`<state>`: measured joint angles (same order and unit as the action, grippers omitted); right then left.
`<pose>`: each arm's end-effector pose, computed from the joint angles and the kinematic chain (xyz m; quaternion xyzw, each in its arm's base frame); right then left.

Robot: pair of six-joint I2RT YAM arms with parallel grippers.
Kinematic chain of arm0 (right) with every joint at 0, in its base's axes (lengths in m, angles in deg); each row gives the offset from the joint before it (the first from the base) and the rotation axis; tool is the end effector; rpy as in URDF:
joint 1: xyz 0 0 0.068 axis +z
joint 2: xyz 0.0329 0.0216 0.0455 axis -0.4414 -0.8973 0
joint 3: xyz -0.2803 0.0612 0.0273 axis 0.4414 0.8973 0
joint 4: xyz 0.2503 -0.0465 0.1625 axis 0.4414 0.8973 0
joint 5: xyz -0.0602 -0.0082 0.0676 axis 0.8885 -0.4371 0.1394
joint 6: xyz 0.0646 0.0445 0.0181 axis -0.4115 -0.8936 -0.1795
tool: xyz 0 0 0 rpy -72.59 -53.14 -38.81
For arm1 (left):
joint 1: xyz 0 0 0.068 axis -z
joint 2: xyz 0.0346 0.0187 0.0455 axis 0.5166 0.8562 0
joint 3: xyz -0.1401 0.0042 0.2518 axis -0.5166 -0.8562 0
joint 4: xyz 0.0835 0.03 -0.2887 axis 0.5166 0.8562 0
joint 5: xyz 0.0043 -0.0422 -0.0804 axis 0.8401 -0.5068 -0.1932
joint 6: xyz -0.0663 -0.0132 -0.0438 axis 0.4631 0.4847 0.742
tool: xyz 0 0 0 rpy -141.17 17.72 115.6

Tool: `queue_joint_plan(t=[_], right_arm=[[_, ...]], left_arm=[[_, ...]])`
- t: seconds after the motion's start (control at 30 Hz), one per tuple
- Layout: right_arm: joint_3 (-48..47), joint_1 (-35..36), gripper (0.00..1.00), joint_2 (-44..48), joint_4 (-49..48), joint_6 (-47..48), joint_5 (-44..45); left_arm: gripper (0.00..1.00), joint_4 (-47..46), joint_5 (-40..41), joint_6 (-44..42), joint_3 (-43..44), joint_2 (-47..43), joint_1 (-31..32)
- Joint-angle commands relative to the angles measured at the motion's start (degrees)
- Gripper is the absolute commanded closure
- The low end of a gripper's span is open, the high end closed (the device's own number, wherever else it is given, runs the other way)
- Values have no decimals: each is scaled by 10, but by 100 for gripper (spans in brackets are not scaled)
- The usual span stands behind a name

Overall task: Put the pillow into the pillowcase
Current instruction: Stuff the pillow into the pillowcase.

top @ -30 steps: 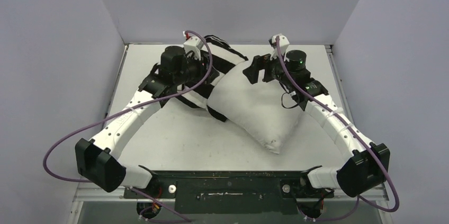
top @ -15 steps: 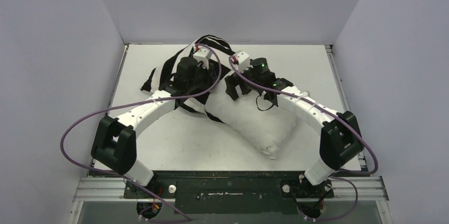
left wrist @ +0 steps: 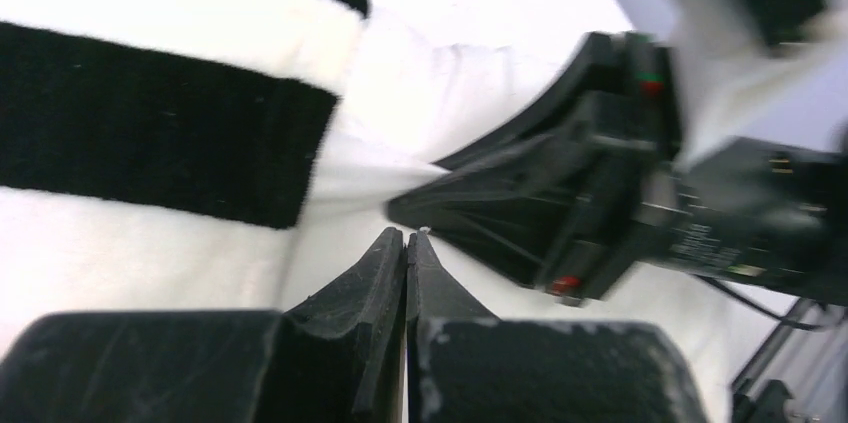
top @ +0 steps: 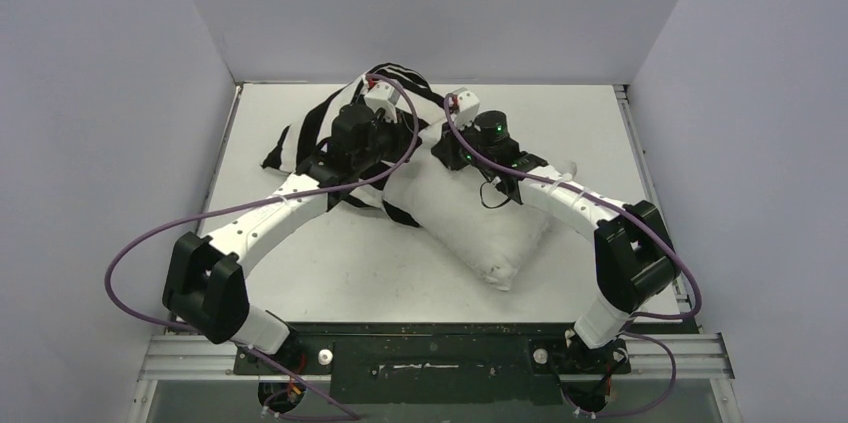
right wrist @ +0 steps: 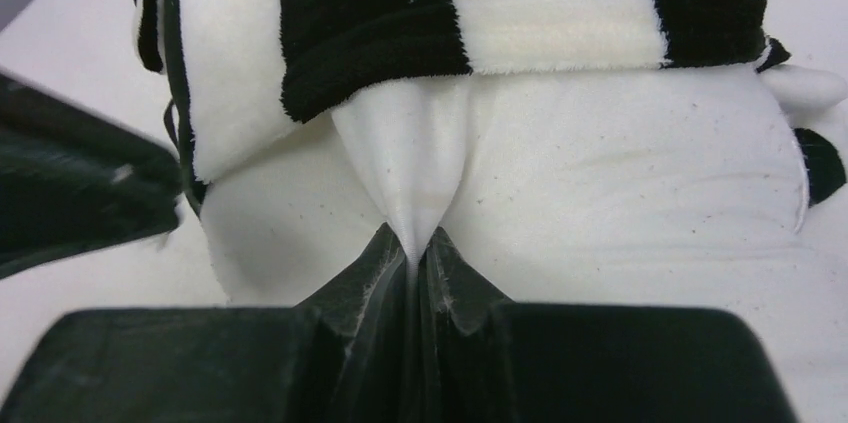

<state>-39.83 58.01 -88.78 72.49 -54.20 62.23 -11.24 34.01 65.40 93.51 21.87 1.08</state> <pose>0.3746 0.2568 0.2586 -0.2519 0.7914 0.3028 0.4674 0.3577 -0.2350 0.3100 0.1091 0.8023 -0.3080 0.4996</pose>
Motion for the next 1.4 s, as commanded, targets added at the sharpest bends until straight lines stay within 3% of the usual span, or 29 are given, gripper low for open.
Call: queue_joint_plan(t=[0.0,0.07,0.17,0.33,0.53,0.7,0.77,0.8,0.9,0.97,1.1,1.17,1.27,1.37], right_arm=[[32,-4,100,7,-150,-96,-22],[41,-4,100,13,-155,-105,-18],[56,-4,100,24,-167,-109,-18],[56,-6,100,23,-169,-129,-21],[57,-8,100,12,-181,-152,-31],[65,-8,100,15,-197,-166,-29],[64,-8,100,14,-197,-169,-27],[66,-7,100,13,-198,-172,-26],[76,-5,100,7,-218,-196,-19],[89,-3,100,-2,-252,-233,-15],[126,7,100,-17,-346,-292,27],[132,7,100,-19,-366,-313,66],[131,10,100,-16,-375,-337,140],[130,14,100,-18,-384,-358,204]], left_arm=[[100,29,55,3,30,-51,46],[100,70,126,-25,36,-52,46],[71,72,155,-51,21,-53,12],[55,24,150,-103,-3,-27,-7],[43,-48,116,-116,-24,10,-10],[40,-58,116,-122,-20,46,-20],[44,-62,116,-125,-19,55,-24],[50,-63,116,-127,-17,58,-25],[89,-60,97,-128,-8,49,-24],[99,-50,87,-119,4,31,-15],[100,5,71,-60,66,10,9],[100,48,26,-27,136,23,15],[100,131,48,-30,215,42,67],[100,112,54,17,142,14,99]])
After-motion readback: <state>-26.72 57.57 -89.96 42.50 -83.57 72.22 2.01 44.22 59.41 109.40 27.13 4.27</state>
